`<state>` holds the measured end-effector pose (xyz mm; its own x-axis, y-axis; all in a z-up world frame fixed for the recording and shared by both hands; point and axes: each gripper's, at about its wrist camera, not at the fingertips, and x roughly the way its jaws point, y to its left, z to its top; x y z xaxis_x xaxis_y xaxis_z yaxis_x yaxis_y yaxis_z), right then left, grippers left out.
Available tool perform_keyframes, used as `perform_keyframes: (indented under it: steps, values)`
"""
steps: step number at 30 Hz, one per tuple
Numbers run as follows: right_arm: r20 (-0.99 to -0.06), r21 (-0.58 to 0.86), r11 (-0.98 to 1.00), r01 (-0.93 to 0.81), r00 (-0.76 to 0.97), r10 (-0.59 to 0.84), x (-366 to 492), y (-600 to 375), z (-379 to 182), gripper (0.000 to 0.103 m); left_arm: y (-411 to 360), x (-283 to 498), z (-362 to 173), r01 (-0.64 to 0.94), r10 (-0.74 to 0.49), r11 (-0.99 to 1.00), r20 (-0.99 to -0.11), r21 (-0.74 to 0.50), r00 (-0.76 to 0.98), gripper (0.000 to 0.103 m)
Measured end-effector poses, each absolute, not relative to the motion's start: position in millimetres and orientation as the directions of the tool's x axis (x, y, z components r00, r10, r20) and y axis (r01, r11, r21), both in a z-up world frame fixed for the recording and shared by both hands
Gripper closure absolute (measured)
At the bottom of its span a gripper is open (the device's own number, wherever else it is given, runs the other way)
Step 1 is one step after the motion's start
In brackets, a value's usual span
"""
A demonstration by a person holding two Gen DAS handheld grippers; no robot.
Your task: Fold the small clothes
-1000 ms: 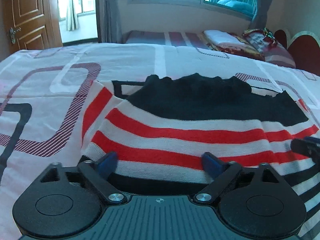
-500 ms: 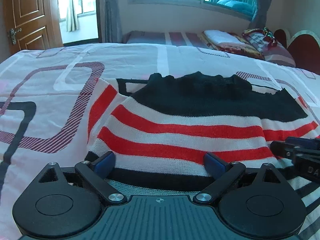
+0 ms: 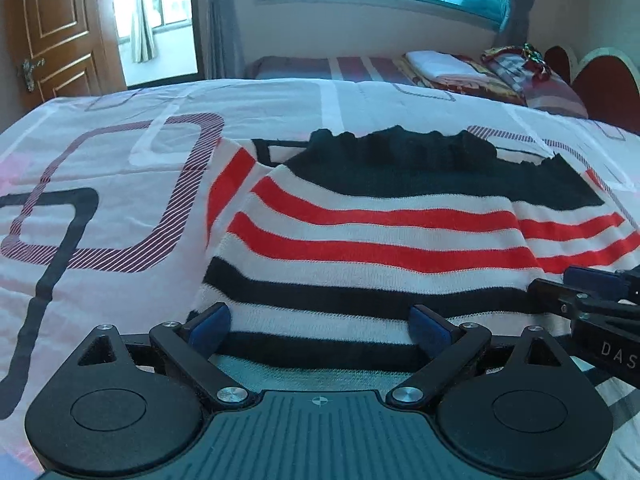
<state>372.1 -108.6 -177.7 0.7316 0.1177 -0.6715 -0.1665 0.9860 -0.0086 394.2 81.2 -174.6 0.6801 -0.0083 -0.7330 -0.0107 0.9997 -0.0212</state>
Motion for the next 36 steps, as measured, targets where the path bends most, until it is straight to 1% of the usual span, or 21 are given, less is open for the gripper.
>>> perform_keyframes:
  steps: [2, 5, 7, 10, 12, 15, 19, 25, 27, 31, 36]
  values:
    - [-0.672, -0.011, 0.986, -0.167, 0.731, 0.116, 369.7, -106.3, -174.1, 0.065, 85.6, 388.7, -169.9, -0.017, -0.019, 0.999, -0.734, -0.041, 0.679, 0.008]
    - [-0.660, 0.037, 0.988, -0.148, 0.739, 0.136, 362.6, -109.1, -166.4, 0.062, 90.4, 380.1, -167.8, -0.020, -0.040, 0.997, -0.742, -0.072, 0.669, 0.008]
    - [-0.661, 0.029, 0.989, -0.145, 0.740, 0.127, 358.4, -108.6, -166.3, 0.060, 91.1, 374.5, -166.7, -0.017, -0.049, 0.997, -0.748, -0.081, 0.662, 0.008]
    - [-0.689, -0.009, 0.988, -0.153, 0.717, 0.105, 353.5, -105.5, -174.8, 0.059, 90.4, 366.9, -165.4, -0.008, -0.055, 0.997, -0.763, -0.078, 0.644, 0.007]
    - [-0.692, 0.001, 0.989, -0.147, 0.714, 0.107, 349.0, -106.6, -175.8, 0.059, 92.0, 360.8, -163.4, -0.008, -0.064, 0.996, -0.763, -0.090, 0.643, 0.007]
    - [-0.680, 0.025, 0.992, -0.126, 0.725, 0.109, 340.9, -110.8, -172.0, 0.059, 97.2, 353.9, -161.1, -0.034, -0.086, 0.990, -0.771, -0.139, 0.631, 0.007]
    - [-0.678, 0.027, 0.993, -0.115, 0.728, 0.103, 333.7, -115.4, -169.6, 0.058, 106.3, 347.2, -164.7, -0.098, -0.136, 0.966, -0.797, -0.238, 0.589, 0.007]
    - [-0.671, 0.033, 0.994, -0.107, 0.734, 0.102, 326.0, -119.1, -165.9, 0.058, 112.5, 343.7, -183.9, -0.169, -0.168, 0.938, -0.822, -0.304, 0.545, 0.007]
    - [-0.668, 0.033, 0.994, -0.106, 0.738, 0.101, 324.3, -120.2, -164.6, 0.058, 118.3, 343.6, -190.5, -0.202, -0.206, 0.907, -0.807, -0.370, 0.553, 0.007]
    - [-0.664, 0.043, 0.994, -0.098, 0.741, 0.102, 322.7, -122.1, -163.5, 0.058, 129.2, 343.7, -197.6, -0.231, -0.271, 0.837, -0.743, -0.496, 0.612, 0.007]
    - [-0.657, 0.048, 0.994, -0.100, 0.746, 0.107, 324.7, -121.7, -164.3, 0.058, 131.4, 350.9, -204.5, -0.240, -0.294, 0.786, -0.686, -0.570, 0.666, 0.007]
